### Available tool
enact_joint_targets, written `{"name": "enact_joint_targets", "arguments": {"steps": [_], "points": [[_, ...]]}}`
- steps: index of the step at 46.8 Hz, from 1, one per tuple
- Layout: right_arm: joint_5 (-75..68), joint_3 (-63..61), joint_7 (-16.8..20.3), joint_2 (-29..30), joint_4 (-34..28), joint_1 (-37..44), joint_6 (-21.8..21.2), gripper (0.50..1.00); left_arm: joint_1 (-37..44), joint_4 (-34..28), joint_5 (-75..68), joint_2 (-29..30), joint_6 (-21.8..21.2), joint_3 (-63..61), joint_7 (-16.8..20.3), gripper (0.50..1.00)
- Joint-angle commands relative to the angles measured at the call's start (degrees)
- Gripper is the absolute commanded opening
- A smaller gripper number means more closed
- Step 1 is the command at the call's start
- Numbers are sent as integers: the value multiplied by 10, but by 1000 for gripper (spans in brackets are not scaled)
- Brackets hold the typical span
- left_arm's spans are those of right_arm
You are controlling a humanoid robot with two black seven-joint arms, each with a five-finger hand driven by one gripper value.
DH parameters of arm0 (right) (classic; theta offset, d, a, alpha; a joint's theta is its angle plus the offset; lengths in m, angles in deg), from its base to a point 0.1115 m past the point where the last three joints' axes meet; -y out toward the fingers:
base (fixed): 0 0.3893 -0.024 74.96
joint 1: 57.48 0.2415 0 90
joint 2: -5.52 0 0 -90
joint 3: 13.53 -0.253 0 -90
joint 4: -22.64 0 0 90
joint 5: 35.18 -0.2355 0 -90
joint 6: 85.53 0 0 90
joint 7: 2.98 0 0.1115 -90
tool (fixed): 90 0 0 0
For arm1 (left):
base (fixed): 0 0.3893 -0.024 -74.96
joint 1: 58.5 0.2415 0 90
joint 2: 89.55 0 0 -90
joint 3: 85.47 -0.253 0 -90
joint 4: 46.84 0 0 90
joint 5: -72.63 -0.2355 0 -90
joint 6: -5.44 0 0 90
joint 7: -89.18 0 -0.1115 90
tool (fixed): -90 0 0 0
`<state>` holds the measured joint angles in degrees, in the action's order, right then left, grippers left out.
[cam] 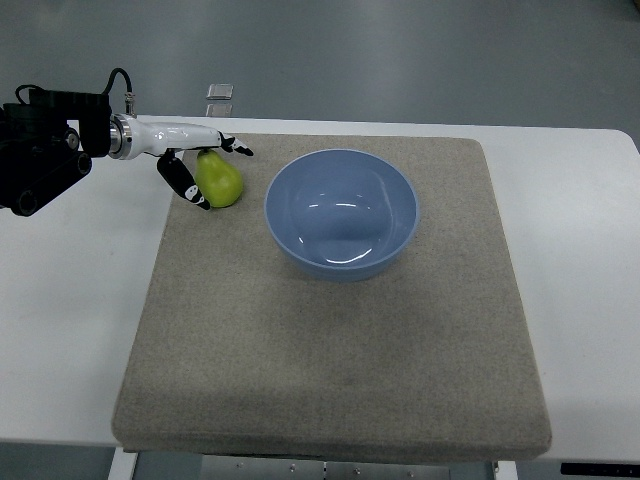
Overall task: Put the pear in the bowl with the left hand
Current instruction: 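Close the left hand fingers on the pear and lift it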
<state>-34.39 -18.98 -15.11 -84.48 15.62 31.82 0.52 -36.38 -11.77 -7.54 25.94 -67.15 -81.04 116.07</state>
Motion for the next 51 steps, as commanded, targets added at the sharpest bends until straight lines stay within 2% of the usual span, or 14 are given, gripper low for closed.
{"name": "enact_joint_targets", "arguments": {"steps": [1, 12, 15, 17, 20, 24, 26, 28, 51], "points": [[0, 0, 0, 0, 0, 0, 0, 926, 4, 0, -2, 0, 0, 0, 0, 911], [0, 0, 0, 0, 1, 0, 0, 926, 6, 0, -6, -3, 0, 0, 0, 851], [0, 0, 0, 0, 0, 0, 0, 926, 6, -5, -5, -10, -1, 0, 0, 810], [0, 0, 0, 0, 1, 0, 0, 926, 7, -10, -3, -12, -1, 0, 0, 772], [0, 0, 0, 0, 0, 0, 0, 926, 7, -18, -2, -17, -1, 1, 0, 684], [0, 0, 0, 0, 0, 0, 0, 926, 7, -20, -1, -19, -1, 1, -1, 592], [0, 0, 0, 0, 1, 0, 0, 926, 6, -20, -1, -19, -2, 1, -1, 559], [0, 0, 0, 0, 0, 0, 0, 926, 6, -20, -1, -19, -3, 1, -2, 500], [0, 0, 0, 0, 0, 0, 0, 926, -19, -11, 4, -19, -4, 15, 0, 500]]}}
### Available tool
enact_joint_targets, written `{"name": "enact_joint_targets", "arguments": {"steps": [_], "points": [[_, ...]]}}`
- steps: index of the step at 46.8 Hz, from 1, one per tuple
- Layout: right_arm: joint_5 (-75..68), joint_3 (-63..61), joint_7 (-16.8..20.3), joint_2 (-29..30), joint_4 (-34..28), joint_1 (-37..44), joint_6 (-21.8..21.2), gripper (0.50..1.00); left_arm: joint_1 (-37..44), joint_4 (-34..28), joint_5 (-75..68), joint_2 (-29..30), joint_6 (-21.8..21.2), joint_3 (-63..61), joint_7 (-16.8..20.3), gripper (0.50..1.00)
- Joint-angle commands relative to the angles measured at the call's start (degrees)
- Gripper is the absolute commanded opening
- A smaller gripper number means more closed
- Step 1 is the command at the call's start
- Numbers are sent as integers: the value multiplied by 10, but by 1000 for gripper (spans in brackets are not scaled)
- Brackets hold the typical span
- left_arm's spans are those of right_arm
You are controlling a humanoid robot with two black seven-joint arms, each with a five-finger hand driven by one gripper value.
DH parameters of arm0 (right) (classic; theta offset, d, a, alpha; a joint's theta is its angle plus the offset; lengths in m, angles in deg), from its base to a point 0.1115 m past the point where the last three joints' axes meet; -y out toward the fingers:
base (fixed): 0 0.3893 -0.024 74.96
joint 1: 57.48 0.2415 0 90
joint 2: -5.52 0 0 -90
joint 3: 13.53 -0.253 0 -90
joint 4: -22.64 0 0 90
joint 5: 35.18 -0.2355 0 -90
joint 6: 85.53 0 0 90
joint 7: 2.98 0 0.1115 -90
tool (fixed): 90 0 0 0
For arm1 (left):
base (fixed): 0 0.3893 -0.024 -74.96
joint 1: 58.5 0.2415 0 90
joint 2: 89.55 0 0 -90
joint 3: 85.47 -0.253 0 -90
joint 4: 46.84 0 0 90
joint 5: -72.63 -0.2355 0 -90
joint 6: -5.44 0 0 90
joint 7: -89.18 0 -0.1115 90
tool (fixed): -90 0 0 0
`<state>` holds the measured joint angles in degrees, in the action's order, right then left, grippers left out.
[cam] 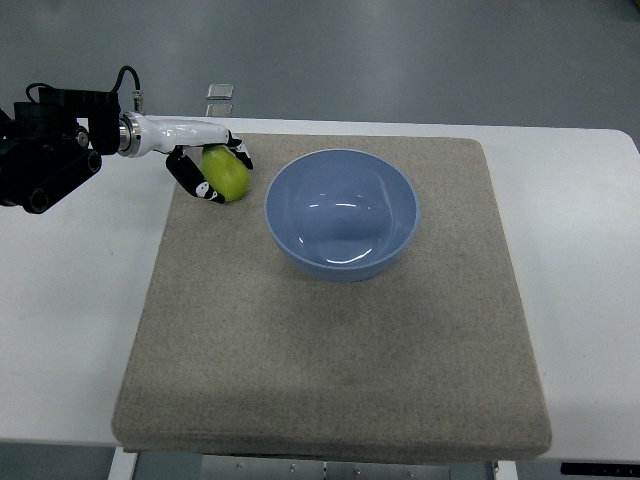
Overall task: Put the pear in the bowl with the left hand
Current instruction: 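Close the left hand fingers on the pear and lift it, then carry the pear with the left hand over the blue bowl and lower it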
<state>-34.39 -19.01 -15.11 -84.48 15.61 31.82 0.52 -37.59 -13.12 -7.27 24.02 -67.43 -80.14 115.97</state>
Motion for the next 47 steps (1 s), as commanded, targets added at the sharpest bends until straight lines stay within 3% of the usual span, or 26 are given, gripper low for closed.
{"name": "enact_joint_targets", "arguments": {"steps": [1, 11, 47], "points": [[0, 0, 0, 0, 0, 0, 0, 926, -9, 2, 2, 0, -2, 7, 2, 500], [0, 0, 0, 0, 0, 0, 0, 926, -36, 37, 3, 6, -30, 31, 3, 500], [0, 0, 0, 0, 0, 0, 0, 926, -63, 208, 1, 17, -25, 59, 4, 500]]}}
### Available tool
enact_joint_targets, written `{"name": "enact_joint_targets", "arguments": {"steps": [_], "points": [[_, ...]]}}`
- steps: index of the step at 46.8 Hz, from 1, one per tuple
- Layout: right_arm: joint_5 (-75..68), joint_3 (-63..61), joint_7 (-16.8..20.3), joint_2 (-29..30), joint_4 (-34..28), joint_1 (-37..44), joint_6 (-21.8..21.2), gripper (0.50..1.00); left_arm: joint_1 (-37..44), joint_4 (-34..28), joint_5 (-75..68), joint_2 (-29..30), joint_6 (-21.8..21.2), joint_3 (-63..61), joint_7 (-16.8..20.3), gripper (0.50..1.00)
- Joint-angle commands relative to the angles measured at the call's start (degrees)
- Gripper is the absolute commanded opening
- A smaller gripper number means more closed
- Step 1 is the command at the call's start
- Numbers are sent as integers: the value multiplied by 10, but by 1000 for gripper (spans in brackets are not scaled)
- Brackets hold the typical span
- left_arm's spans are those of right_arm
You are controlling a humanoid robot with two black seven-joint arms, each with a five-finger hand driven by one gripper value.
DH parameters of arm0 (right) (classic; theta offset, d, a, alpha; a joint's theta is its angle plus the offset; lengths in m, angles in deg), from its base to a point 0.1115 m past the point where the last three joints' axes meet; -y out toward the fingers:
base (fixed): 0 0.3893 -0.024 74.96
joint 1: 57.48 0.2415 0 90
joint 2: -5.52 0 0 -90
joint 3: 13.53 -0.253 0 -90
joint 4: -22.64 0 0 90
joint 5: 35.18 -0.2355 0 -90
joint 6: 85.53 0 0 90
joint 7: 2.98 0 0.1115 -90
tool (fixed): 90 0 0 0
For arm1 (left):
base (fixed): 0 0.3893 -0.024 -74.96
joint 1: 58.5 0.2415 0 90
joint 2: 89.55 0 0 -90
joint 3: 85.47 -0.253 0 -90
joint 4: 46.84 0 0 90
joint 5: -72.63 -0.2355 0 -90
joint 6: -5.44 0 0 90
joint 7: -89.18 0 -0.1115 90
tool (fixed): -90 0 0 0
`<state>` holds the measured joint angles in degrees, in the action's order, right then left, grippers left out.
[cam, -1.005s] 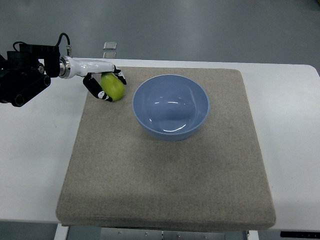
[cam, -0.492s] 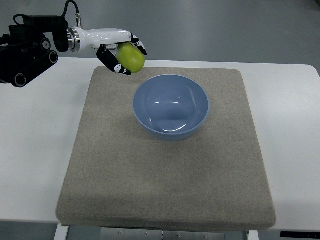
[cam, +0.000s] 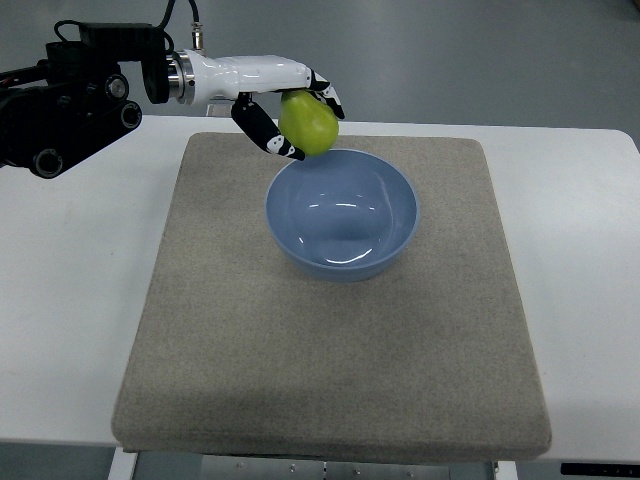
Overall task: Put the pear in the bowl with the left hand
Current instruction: 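Carry the pear with the left hand over the blue bowl and lower it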
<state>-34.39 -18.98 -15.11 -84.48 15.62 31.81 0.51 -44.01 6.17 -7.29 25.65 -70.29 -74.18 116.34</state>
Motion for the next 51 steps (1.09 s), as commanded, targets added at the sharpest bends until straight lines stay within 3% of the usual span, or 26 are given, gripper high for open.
{"name": "enact_joint_targets", "arguments": {"steps": [1, 17, 49, 51], "points": [[0, 0, 0, 0, 0, 0, 0, 926, 2, 20, 1, 0, 3, 0, 0, 500], [0, 0, 0, 0, 0, 0, 0, 926, 12, 42, 0, -5, 30, -9, -1, 500], [0, 0, 0, 0, 0, 0, 0, 926, 47, 40, -9, -25, 32, -15, -8, 500], [0, 0, 0, 0, 0, 0, 0, 926, 50, 40, -8, -29, 31, -15, -8, 540]]}}
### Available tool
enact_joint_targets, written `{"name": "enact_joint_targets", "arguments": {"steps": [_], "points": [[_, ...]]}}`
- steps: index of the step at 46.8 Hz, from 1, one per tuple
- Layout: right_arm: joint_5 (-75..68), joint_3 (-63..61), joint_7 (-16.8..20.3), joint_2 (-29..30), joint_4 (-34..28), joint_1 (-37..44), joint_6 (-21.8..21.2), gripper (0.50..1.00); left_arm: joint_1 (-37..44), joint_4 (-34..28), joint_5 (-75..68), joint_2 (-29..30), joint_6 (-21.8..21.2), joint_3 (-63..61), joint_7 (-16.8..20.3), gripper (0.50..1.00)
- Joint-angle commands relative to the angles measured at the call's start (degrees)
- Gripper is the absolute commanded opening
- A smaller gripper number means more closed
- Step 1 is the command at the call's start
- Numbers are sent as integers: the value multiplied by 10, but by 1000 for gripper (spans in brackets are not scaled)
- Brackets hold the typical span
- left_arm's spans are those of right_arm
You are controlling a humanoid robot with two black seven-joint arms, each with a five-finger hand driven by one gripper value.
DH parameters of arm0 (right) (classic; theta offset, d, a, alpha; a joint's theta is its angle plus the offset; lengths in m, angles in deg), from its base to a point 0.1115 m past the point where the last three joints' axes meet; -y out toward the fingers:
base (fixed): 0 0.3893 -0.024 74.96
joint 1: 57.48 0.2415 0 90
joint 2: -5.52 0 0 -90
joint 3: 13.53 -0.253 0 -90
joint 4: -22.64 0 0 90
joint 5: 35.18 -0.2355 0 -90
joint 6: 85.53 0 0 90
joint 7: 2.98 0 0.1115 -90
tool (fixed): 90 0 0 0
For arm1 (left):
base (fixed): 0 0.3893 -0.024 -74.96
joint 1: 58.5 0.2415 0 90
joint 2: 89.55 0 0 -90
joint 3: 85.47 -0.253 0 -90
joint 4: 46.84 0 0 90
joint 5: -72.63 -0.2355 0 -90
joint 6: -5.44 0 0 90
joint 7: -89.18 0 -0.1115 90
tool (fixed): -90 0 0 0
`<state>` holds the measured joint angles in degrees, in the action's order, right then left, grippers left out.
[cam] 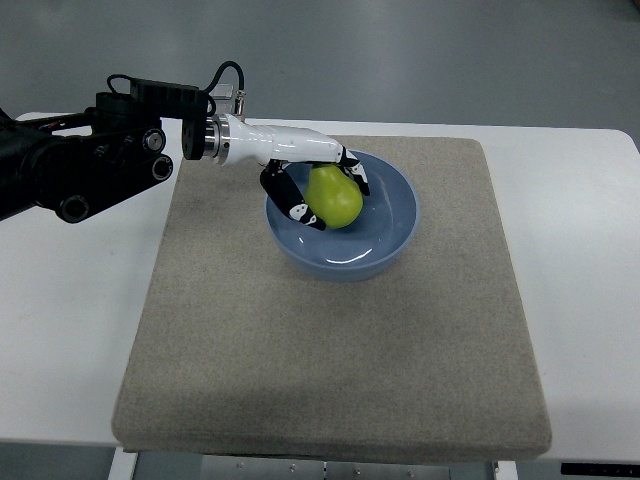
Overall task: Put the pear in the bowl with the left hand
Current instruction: 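Carry the pear with the left hand over the blue bowl and lower it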
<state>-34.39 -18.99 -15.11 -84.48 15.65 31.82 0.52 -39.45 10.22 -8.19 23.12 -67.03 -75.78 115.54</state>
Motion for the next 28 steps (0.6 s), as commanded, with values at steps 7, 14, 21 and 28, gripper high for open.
{"name": "enact_joint_targets", "arguments": {"steps": [7, 14, 21, 28], "points": [[0, 0, 0, 0, 0, 0, 0, 926, 8, 0, 11, -11, -5, 2, 1, 746], [0, 0, 0, 0, 0, 0, 0, 926, 8, 0, 11, -15, -6, 2, 1, 812], [0, 0, 0, 0, 0, 0, 0, 926, 8, -1, 12, -15, -7, 3, 0, 836], [0, 0, 0, 0, 0, 0, 0, 926, 8, -2, 13, -15, -9, 4, 1, 848]]}}
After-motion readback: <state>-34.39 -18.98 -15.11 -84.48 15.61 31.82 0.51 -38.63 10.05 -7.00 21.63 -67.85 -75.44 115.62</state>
